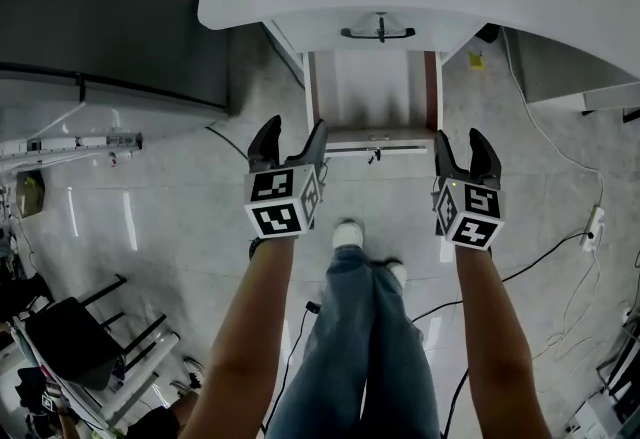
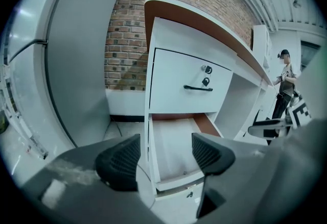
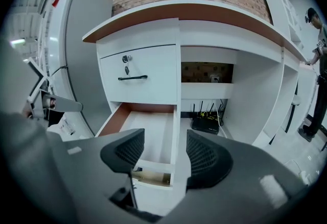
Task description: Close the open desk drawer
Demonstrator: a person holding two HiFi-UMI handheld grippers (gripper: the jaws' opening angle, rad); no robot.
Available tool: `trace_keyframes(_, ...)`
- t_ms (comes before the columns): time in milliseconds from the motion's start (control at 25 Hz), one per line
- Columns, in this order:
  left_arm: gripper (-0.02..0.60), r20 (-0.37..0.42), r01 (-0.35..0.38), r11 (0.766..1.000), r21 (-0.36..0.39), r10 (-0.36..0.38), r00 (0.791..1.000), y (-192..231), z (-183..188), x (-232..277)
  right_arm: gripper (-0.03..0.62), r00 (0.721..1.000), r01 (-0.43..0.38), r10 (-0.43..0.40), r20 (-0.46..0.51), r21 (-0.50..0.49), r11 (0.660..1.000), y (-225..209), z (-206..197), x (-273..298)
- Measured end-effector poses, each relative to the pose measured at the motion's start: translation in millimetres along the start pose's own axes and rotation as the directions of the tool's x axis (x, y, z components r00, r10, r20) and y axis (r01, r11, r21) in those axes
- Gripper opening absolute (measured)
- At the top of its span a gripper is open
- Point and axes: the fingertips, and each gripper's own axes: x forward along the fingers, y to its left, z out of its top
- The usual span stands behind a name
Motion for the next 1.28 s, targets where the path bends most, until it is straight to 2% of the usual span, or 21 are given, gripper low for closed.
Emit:
trace_keyframes(320, 0.311, 0.016, 0.028, 0.999, 0.019, -0.028, 0.999, -12, -47, -10, 0.247, 0.998, -0.068, 0.069, 0.011, -0.035, 0.997, 7, -41, -2)
trace_keyframes(800, 0.311, 0.016, 0.053, 0.990, 0.130, -0.056, 0.998, -12, -108, 8, 0.247, 0.993, -0.102, 0.107, 0.048, -0.089, 0.991, 2, -89, 21)
trace_keyframes(1040, 0.291, 0.057, 0.064, 0.987, 0.148, -0.073, 0.996, -9, -119, 18, 0.221, 0.985, -0.115, 0.131, 0.113, -0.133, 0.984, 0, -93, 26)
trace_keyframes(1280, 0.233, 0.150, 0.045, 0.980, 0.194, -0.075, 0.986, -4, -114, 25, 0.205, 0.965, -0.137, 0.170, 0.198, -0.170, 0.976, -1, -91, 34)
